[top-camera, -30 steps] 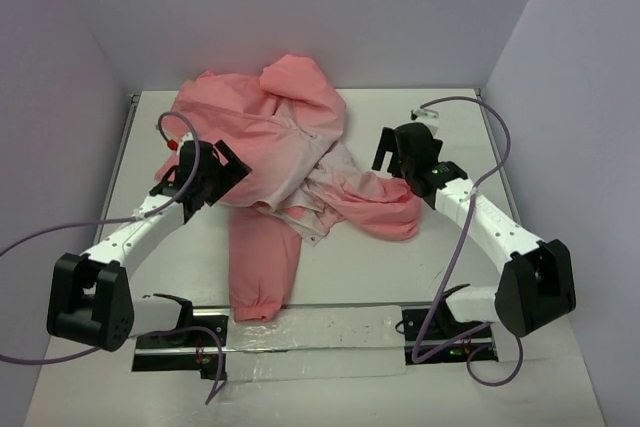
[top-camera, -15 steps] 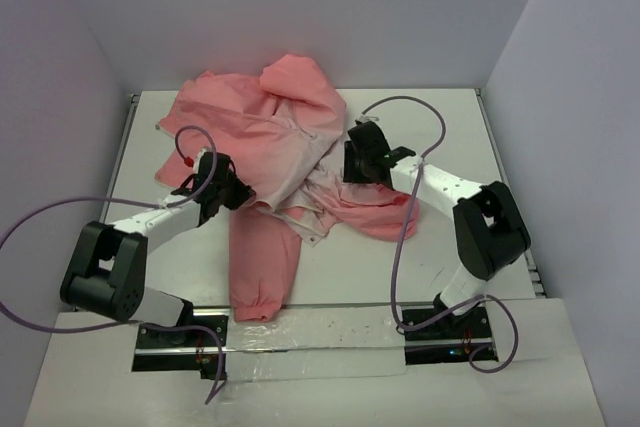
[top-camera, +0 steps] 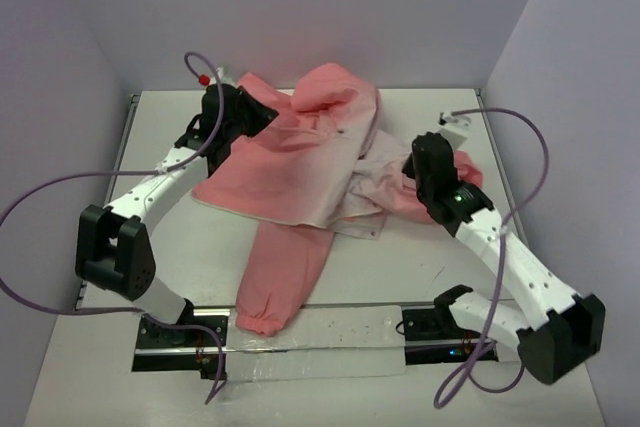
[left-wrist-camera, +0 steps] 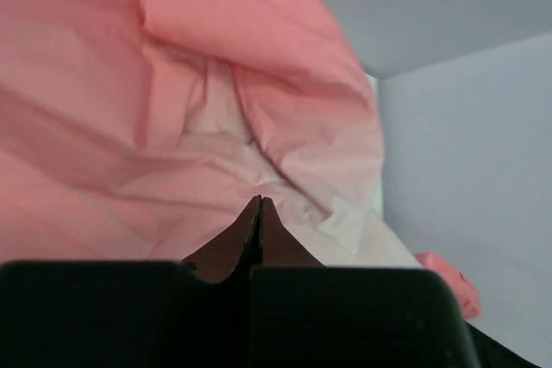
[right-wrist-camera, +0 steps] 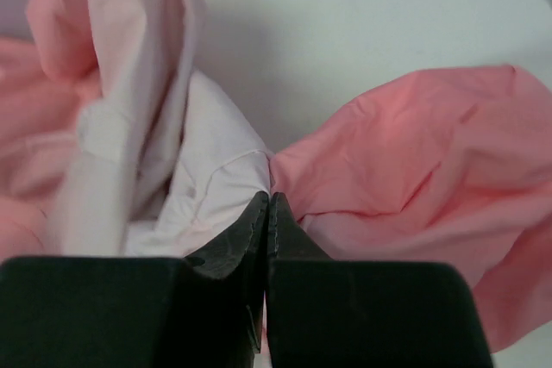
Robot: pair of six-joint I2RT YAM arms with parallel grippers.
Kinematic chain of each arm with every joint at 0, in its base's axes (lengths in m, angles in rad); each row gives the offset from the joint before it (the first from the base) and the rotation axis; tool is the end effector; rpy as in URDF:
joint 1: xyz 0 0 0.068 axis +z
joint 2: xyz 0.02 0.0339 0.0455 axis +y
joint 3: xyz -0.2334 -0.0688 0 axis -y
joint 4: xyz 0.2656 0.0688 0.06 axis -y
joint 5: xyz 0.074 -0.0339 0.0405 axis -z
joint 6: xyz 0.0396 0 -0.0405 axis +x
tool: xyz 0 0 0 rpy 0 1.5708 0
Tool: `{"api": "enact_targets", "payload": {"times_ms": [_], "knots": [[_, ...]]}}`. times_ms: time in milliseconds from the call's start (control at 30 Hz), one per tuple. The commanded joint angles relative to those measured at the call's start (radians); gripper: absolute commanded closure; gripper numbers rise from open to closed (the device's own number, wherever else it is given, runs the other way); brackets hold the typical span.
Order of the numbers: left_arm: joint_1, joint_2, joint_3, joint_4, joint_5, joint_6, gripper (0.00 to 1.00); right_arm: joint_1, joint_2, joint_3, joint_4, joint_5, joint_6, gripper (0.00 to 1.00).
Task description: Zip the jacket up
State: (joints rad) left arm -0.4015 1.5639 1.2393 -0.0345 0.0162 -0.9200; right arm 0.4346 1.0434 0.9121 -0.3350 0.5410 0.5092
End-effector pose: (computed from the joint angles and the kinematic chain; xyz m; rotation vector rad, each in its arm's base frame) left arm 0.3639 -0.1552 0.2791 -0.5110 1.9714 -0.8789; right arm 0.2536 0.0952 0.2914 0.4034 1.9252 0.0642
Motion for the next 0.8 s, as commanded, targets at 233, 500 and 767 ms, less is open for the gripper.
{"api": "enact_targets", "payload": {"times_ms": [233,500,767], "knots": [[0.005,0.004,0.044,-0.241,-0.100,0.039,0.17,-0.061,-0.100,-0.070,0.007,0.128,-0.045,0.00],[0.154,-0.126,-0.259,-0.326,-0.174,-0.045,0.12,0.254,0.011,0.018,0.109,-0.046,-0.240,0.00],[0.155,0.052,-0.360,-0.209,-0.143,-0.097,0.18,0.404,0.180,0.065,0.064,-0.004,-0.224,0.00]]}}
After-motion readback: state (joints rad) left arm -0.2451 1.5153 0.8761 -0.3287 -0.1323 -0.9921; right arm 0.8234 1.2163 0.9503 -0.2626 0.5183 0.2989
